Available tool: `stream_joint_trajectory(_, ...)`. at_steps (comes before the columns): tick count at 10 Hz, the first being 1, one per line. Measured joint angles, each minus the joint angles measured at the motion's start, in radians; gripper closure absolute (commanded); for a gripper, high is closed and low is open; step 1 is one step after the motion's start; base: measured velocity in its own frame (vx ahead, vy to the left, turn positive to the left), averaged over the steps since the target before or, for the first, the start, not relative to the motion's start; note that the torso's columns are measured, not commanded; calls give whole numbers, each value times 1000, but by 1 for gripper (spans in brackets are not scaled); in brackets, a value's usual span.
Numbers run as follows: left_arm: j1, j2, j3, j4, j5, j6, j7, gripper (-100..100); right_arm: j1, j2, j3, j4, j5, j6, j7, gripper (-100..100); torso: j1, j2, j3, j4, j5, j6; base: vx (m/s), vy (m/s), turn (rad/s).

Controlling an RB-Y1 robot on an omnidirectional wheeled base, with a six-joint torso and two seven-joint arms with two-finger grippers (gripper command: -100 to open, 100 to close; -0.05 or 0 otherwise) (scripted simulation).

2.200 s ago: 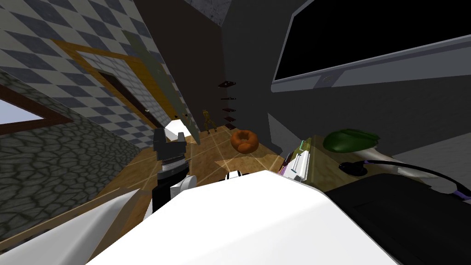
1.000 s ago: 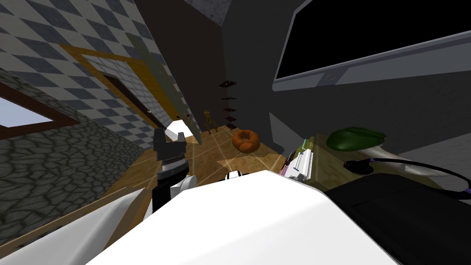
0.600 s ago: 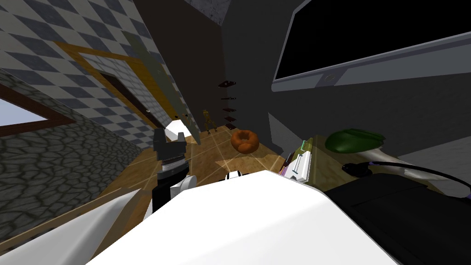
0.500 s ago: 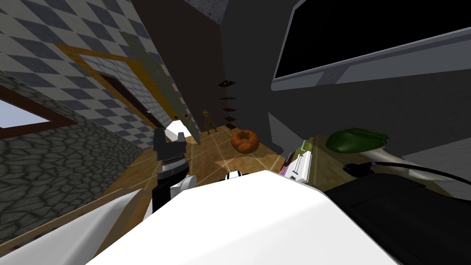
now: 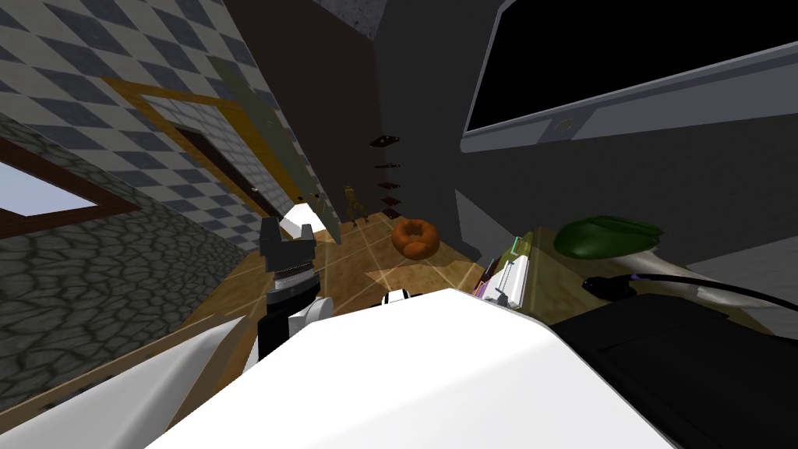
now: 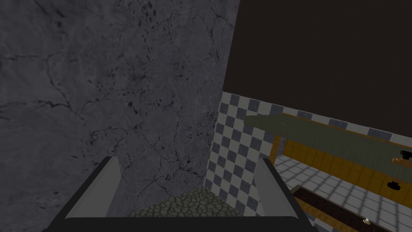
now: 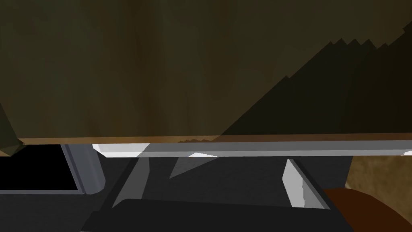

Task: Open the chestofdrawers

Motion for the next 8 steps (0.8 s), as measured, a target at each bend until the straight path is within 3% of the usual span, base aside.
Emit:
stream_joint_trajectory(3, 0, 0, 0, 0, 0, 0, 0, 0, -11, -44, -14, -39, -30, -53, 11, -100, -2, -1, -1, 0, 0, 0, -37, 24, 23)
stream_joint_trajectory(7, 0, 0, 0, 0, 0, 0, 0, 0, -47, -90, -30, -34, -64, -122, -3, -100, 0, -1, -1, 0, 0, 0, -33, 29, 22)
stream_joint_trajectory(8, 0, 0, 0, 0, 0, 0, 0, 0, -42, -102, -34, -57, -71, -134, 6, -100, -1, -1, -1, 0, 0, 0, -28, 23, 19)
